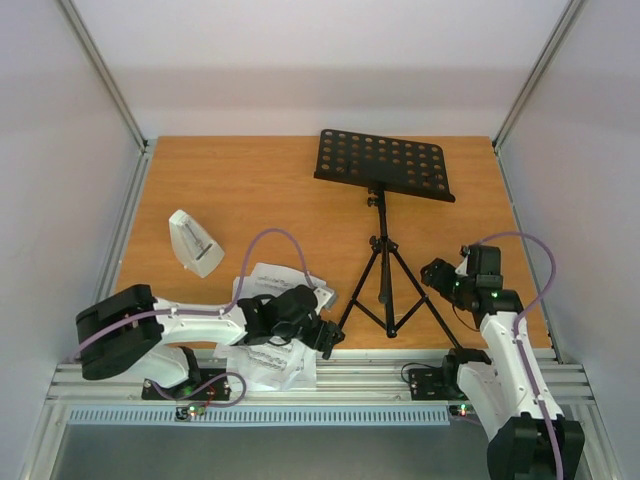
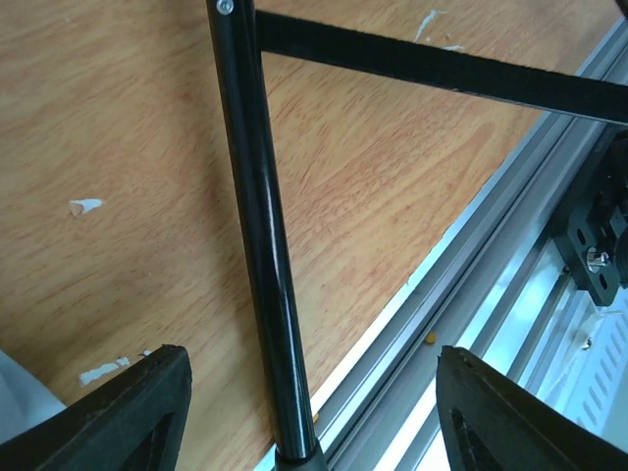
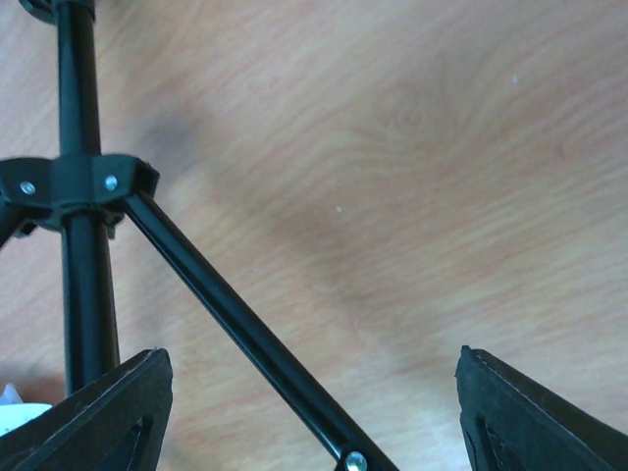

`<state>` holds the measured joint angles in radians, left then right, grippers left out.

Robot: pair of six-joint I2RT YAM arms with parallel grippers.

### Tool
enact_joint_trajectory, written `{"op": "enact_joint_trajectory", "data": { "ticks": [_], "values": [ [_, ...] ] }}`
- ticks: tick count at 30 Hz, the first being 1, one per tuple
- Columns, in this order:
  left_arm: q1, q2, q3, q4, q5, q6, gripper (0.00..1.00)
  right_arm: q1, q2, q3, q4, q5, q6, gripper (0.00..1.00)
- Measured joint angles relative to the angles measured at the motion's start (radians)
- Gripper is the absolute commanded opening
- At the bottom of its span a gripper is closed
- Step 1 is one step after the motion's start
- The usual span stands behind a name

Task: Pack up the instrument practice props
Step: Close the music stand at the center of the board.

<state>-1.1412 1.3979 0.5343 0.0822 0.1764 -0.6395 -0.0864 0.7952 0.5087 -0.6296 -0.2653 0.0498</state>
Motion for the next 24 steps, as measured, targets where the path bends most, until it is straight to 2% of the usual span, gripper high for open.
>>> {"op": "enact_joint_trajectory", "data": {
  "ticks": [8,17,19,24],
  "values": [
    [-0.019,0.071,0.0,0.054,0.013,-0.031,0.69,0.0,-0.076,-0.053,-0.04,-0.05,0.025,0.85],
    [-0.028,0.111,0.01,0.07,0.018,-0.045,0.69,0.0,-0.067,-0.08,-0.044,-0.144,0.027,0.86],
    [-0.028,0.116,0.011,0.077,0.018,-0.045,0.63,0.0,-0.065,-0.081,-0.043,-0.158,0.027,0.86],
    [-0.034,0.142,0.02,0.092,0.019,-0.053,0.5,0.0,-0.021,-0.082,-0.028,-0.201,0.022,0.76]
  ]
}}
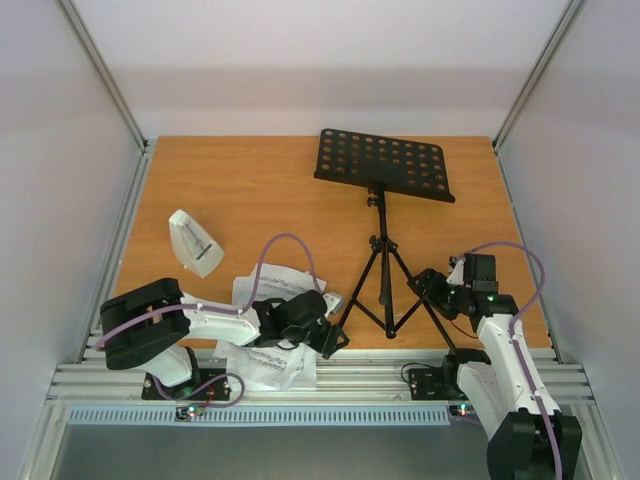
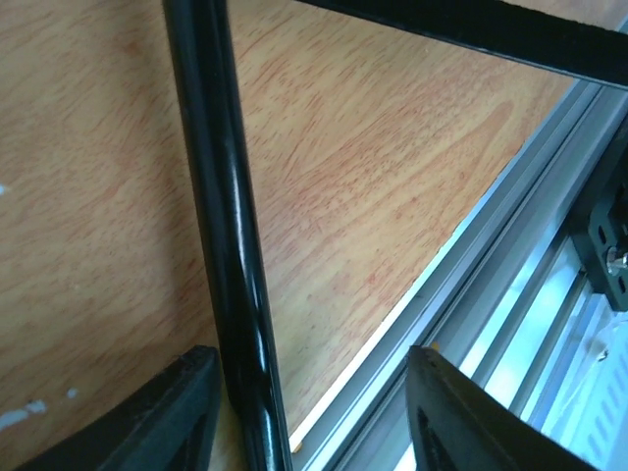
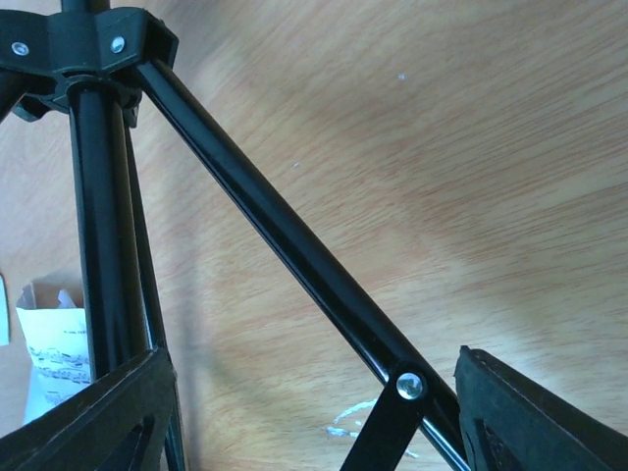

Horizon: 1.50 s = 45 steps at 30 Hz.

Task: Pack up the instrument practice props
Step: Close the music stand at the center of the board.

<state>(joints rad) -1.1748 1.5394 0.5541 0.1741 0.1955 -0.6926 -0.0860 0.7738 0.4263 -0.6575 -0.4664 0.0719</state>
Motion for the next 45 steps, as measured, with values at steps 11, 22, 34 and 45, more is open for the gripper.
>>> {"op": "enact_joint_trajectory", "data": {
  "ticks": [11,22,34,45],
  "values": [
    [0.0,0.037,0.021,0.01,0.001,-0.003,0.39,0.043,0.006,-0.024,0.038,-0.046,0.006,0.78],
    [0.0,0.038,0.022,0.009,0.0,-0.003,0.37,0.049,-0.124,-0.019,-0.025,0.085,0.02,0.77],
    [0.0,0.038,0.022,0.01,0.003,-0.003,0.36,0.067,0.017,-0.019,-0.007,0.026,0.013,0.6],
    [0.0,0.042,0.022,0.026,0.023,-0.003,0.32,0.169,0.056,-0.047,0.072,-0.01,0.035,0.55]
  ]
}}
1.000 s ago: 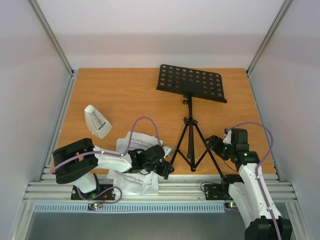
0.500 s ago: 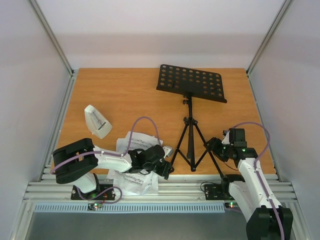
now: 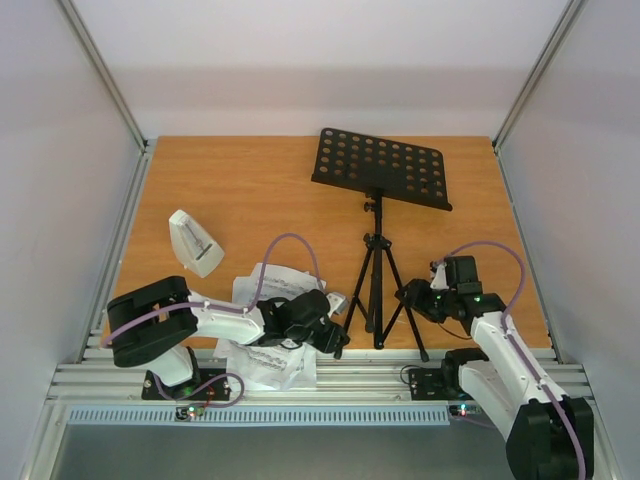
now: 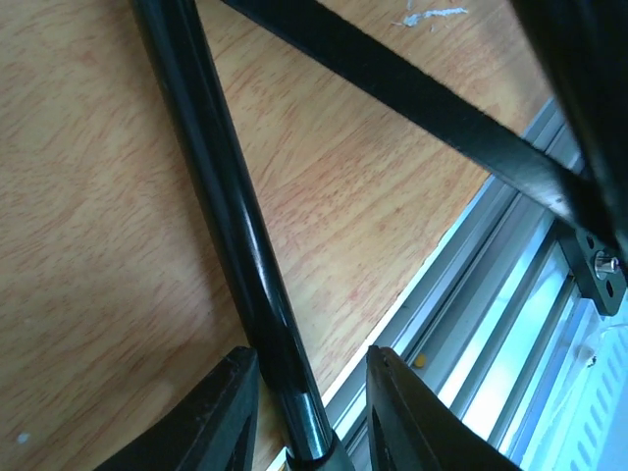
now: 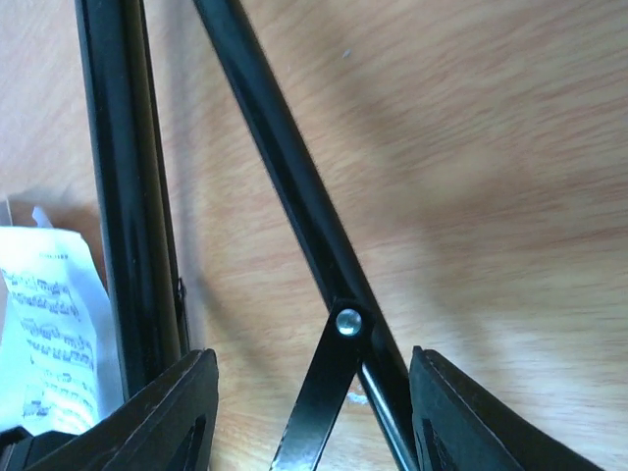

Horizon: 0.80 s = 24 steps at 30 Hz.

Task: Pack up the instrument practice props
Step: Close the music stand at the center of the board.

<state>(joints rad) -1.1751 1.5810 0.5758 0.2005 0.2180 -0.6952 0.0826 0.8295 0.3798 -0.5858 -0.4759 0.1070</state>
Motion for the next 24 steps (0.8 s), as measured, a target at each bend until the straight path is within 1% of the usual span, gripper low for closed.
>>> {"op": "enact_joint_trajectory", "data": {
  "ticks": [5,10,14,17,21,24],
  "values": [
    [-0.005,0.022,0.009,0.029,0.021,0.005,0.32,0.092,0.026,-0.023,0.045,0.006,0.039,0.55],
    [-0.016,0.045,0.023,0.064,0.047,0.008,0.32,0.202,0.093,-0.025,0.115,0.031,0.09,0.54],
    [-0.018,0.044,0.023,0.07,0.042,0.008,0.33,0.236,0.108,-0.025,0.142,0.071,0.119,0.54],
    [-0.018,0.031,0.017,0.07,0.02,0.008,0.38,0.238,0.069,-0.024,0.132,0.11,0.127,0.56],
    [-0.018,-0.028,-0.013,0.057,-0.021,0.011,0.48,0.24,-0.037,-0.019,0.087,0.171,0.135,0.62],
    [-0.018,-0.082,-0.029,0.038,-0.05,0.014,0.51,0.24,-0.102,-0.008,0.045,0.204,0.137,0.62]
  ]
}}
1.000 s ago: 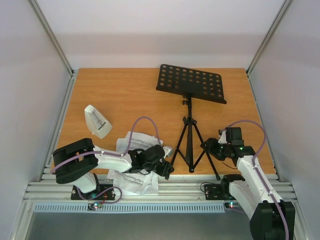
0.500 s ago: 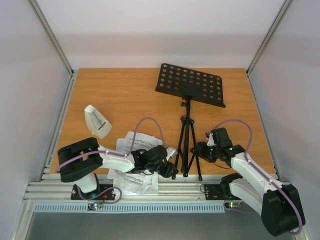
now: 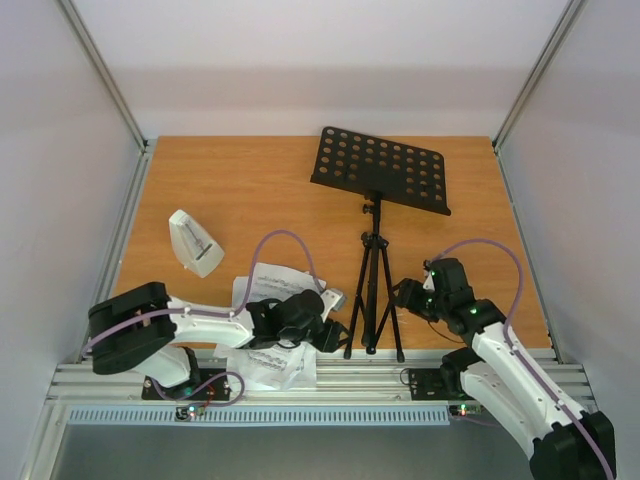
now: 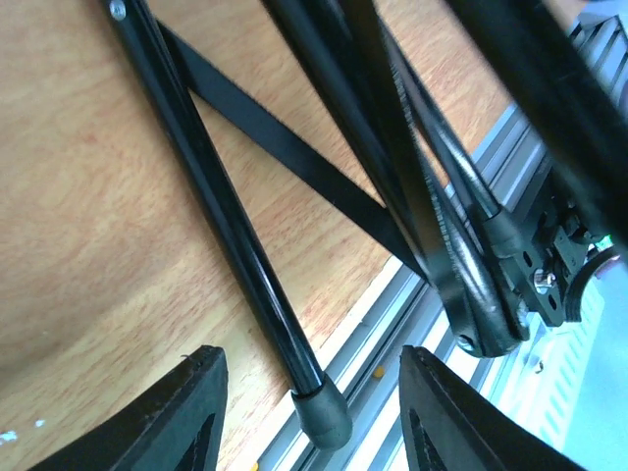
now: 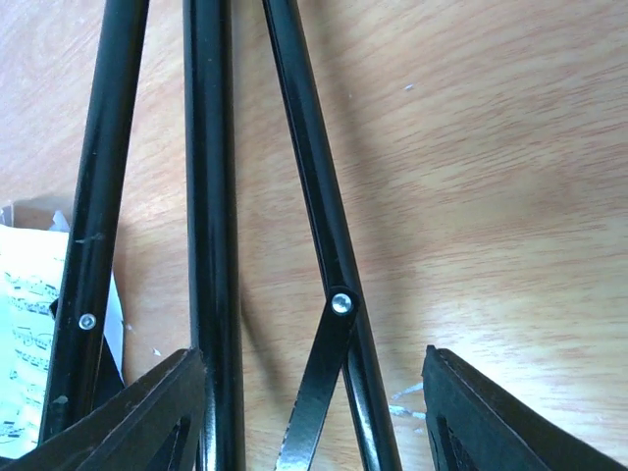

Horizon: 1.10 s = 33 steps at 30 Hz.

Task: Pack up the instrument practice props
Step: Close the music stand at the center of the board.

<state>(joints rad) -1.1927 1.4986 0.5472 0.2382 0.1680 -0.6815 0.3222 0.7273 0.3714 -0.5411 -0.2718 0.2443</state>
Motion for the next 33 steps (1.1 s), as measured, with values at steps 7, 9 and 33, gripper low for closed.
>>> {"op": "enact_joint_trajectory", "data": {
  "ticks": [7,9,33],
  "values": [
    [0.0,-0.061,-0.005,-0.016,-0.009,-0.004,0.44,0.0,-0.084,0.005,-0.134,0.018,0.003,0.52],
    [0.0,-0.054,-0.006,-0.01,0.001,-0.015,0.43,0.0,-0.119,0.005,-0.168,0.015,0.007,0.48],
    [0.0,0.106,0.002,0.058,0.033,-0.05,0.38,0.074,-0.002,-0.093,-0.074,-0.075,0.074,0.3]
  ]
}}
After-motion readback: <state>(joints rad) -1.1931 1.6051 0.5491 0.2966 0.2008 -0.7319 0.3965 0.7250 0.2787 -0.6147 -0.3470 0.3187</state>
